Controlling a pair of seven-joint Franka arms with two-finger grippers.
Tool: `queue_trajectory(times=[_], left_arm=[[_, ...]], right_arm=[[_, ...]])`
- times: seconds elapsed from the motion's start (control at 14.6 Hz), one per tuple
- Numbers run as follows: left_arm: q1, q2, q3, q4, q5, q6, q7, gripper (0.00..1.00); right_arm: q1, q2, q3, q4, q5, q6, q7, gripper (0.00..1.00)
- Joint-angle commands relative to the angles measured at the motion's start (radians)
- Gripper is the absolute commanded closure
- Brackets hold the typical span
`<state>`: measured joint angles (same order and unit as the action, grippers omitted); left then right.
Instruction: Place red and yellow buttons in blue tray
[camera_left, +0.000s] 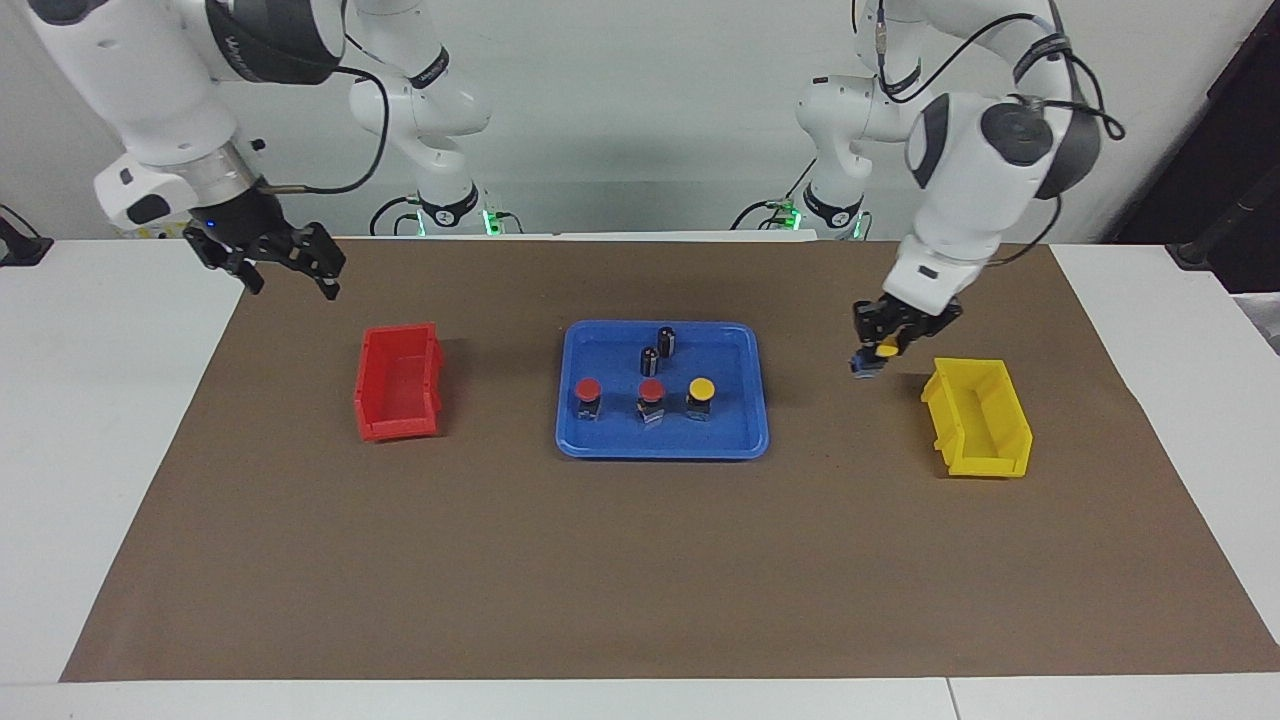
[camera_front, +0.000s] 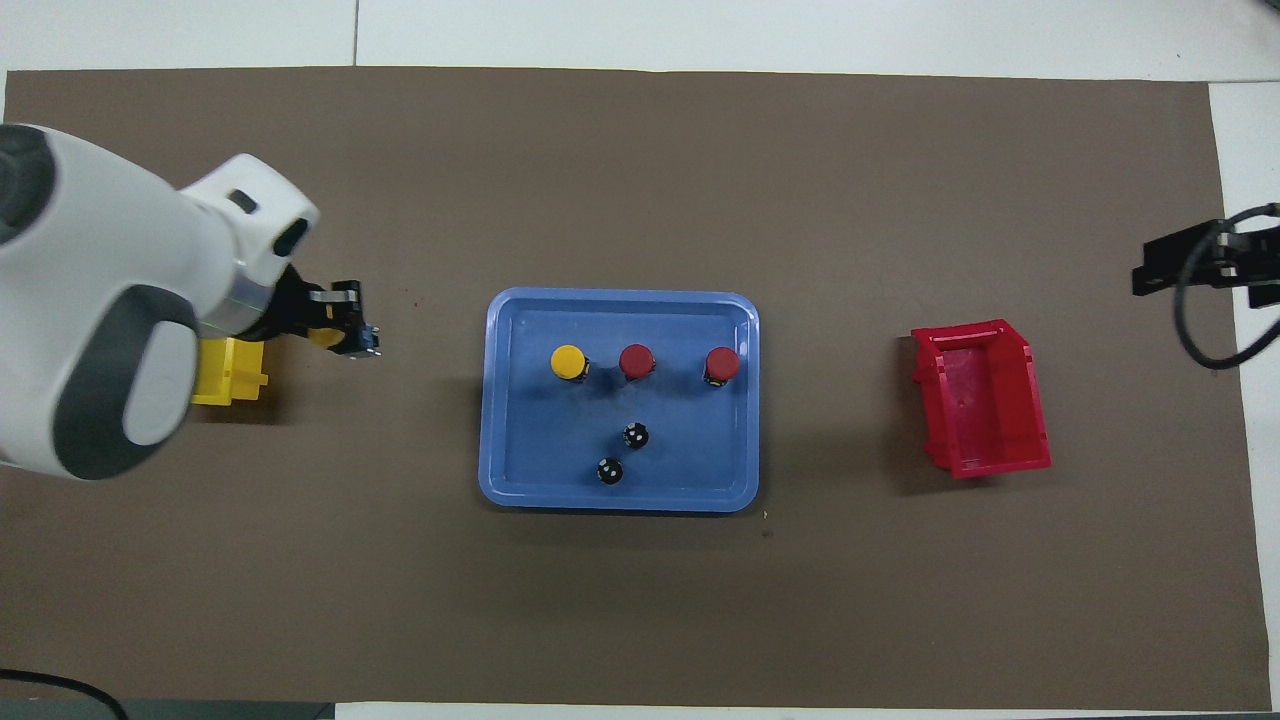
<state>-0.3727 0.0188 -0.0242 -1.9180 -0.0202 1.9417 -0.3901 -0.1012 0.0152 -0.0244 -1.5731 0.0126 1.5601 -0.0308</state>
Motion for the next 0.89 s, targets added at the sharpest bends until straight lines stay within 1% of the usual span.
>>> queue_trajectory(times=[0.0, 0.14, 0.27, 0.48, 0.69, 0.75, 0.82], left_arm=[[-0.086, -0.011, 0.017, -0.076, 0.008, 0.08, -0.087, 0.99], [-0.145, 0.004, 0.017, -0.119, 0.008, 0.144, -0.148, 0.99], [-0.175, 0.03, 0.017, -0.147, 0.008, 0.218, -0.185, 0.99], [-0.207, 0.093, 0.017, -0.145, 0.008, 0.295, -0.226, 0.99], [-0.204, 0.144, 0.018, -0.142, 0.008, 0.367, -0.231, 0.99], [-0.199, 0.144, 0.02, -0.139, 0.008, 0.365, -0.227, 0.96], [-0.195, 0.147, 0.021, -0.13, 0.008, 0.356, -0.224, 0.84]], right_arm=[[-0.02, -0.007, 0.017, -0.016, -0.043, -0.015, -0.067, 0.0], [-0.009, -0.027, 0.023, -0.024, -0.048, -0.038, -0.058, 0.0], [-0.012, -0.034, 0.026, -0.04, -0.046, -0.048, -0.055, 0.0], [-0.012, -0.038, 0.026, -0.047, -0.045, -0.045, -0.044, 0.0], [-0.011, -0.037, 0.027, -0.045, -0.04, -0.04, -0.044, 0.0], [-0.009, -0.038, 0.029, -0.045, -0.042, -0.041, -0.043, 0.0], [-0.009, -0.038, 0.029, -0.047, -0.045, -0.041, -0.026, 0.0]])
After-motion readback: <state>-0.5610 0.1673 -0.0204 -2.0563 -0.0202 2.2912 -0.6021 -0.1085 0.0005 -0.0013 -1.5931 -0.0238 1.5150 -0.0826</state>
